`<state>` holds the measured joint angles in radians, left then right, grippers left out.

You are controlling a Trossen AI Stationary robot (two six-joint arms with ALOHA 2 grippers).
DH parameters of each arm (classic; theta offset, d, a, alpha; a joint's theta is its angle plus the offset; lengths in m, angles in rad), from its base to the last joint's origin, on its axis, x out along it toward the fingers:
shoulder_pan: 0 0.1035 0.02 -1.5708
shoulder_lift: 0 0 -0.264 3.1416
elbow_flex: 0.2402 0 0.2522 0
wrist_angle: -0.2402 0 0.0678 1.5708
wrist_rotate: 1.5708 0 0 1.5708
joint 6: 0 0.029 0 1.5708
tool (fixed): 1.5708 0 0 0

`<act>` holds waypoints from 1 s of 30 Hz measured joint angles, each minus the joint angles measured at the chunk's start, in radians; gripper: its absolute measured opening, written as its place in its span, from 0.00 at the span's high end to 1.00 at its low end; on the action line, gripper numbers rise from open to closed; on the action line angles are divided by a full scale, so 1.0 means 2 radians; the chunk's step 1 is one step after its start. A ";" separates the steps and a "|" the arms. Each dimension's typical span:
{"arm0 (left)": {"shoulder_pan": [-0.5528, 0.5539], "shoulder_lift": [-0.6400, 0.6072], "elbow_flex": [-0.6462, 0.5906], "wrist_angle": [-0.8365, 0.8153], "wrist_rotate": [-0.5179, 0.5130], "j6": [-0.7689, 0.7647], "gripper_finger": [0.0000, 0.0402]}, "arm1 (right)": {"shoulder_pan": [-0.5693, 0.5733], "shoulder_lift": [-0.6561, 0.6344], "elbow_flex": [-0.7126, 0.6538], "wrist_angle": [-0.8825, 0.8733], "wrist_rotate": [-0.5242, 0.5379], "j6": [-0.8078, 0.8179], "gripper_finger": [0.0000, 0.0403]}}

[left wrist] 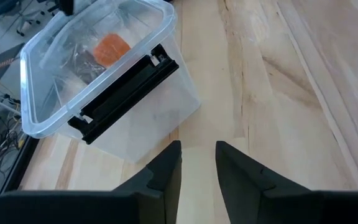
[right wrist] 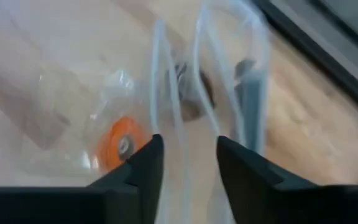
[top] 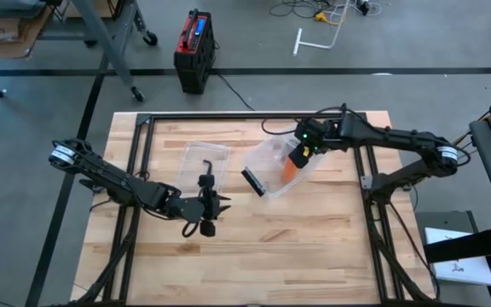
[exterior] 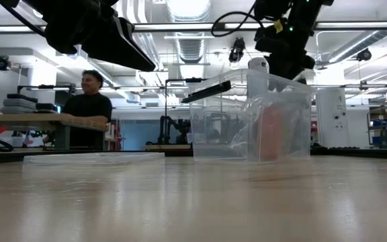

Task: Roll bandage
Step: Adjust the transparent zip bags, then close the transparent bin

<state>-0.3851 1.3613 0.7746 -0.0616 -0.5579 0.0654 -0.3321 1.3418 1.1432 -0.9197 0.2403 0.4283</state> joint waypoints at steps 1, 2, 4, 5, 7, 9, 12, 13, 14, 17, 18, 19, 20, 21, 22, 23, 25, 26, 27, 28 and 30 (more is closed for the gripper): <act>0.000 0.000 0.000 0.000 0.000 0.000 0.77 | 0.000 -0.001 0.003 0.001 0.003 -0.005 0.62; 0.000 0.000 0.000 0.000 0.000 0.000 0.78 | 0.000 -0.002 0.005 0.002 0.003 -0.013 0.59; 0.000 0.000 0.000 0.000 0.000 0.000 0.79 | 0.003 -0.002 0.007 0.010 -0.006 -0.020 0.54; 0.000 0.000 0.000 0.000 0.000 0.000 0.79 | 0.008 -0.002 0.007 0.018 -0.013 -0.022 0.52; 0.000 0.000 0.000 0.000 0.000 0.000 0.80 | 0.024 -0.002 0.007 0.037 -0.021 -0.024 0.48; 0.000 0.000 0.000 0.000 0.000 0.000 0.81 | 0.043 -0.002 0.007 0.054 -0.024 -0.024 0.46; 0.000 0.000 0.000 -0.003 0.000 0.000 0.82 | 0.072 -0.002 0.007 0.085 -0.024 -0.024 0.45; 0.000 -0.002 0.000 -0.012 0.000 0.000 0.82 | 0.081 -0.002 0.007 0.093 -0.023 -0.024 0.45; 0.000 -0.005 0.000 -0.028 0.000 -0.005 0.82 | 0.090 -0.003 0.007 0.100 -0.023 -0.024 0.44; 0.003 -0.028 0.000 -0.100 0.001 -0.042 0.80 | 0.123 -0.006 0.014 0.104 -0.009 -0.028 0.44; 0.007 -0.037 0.000 -0.126 0.001 -0.058 0.78 | 0.136 -0.006 0.017 0.105 -0.002 -0.030 0.45; 0.012 -0.045 0.000 -0.151 0.001 -0.076 0.77 | 0.150 -0.006 0.020 0.107 0.007 -0.030 0.45; 0.018 -0.054 -0.001 -0.175 0.001 -0.096 0.75 | 0.166 -0.006 0.023 0.109 0.016 -0.030 0.45; 0.026 -0.062 -0.003 -0.191 0.001 -0.120 0.73 | 0.183 -0.006 0.025 0.115 0.024 -0.031 0.45; 0.037 -0.070 -0.006 -0.199 0.001 -0.148 0.72 | 0.200 -0.006 0.027 0.128 0.031 -0.031 0.45; 0.051 -0.076 -0.010 -0.201 0.002 -0.175 0.70 | 0.218 -0.006 0.028 0.142 0.041 -0.031 0.46; 0.082 -0.081 -0.023 -0.197 0.020 -0.209 0.67 | 0.253 -0.006 0.028 0.167 0.059 -0.031 0.46; 0.097 -0.080 -0.032 -0.197 0.033 -0.220 0.66 | 0.271 -0.004 0.028 0.179 0.068 -0.032 0.46; 0.111 -0.077 -0.043 -0.197 0.043 -0.232 0.65 | 0.289 -0.002 0.027 0.195 0.077 -0.035 0.47; 0.124 -0.072 -0.053 -0.196 0.051 -0.241 0.64 | 0.306 0.000 0.026 0.204 0.085 -0.041 0.47; 0.143 -0.060 -0.071 -0.193 0.062 -0.257 0.63 | 0.340 0.010 0.022 0.218 0.098 -0.056 0.46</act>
<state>-0.0990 1.2415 0.6333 -0.4477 -0.4330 -0.4496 0.3485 1.3617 1.1865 -0.4837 0.4361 0.3163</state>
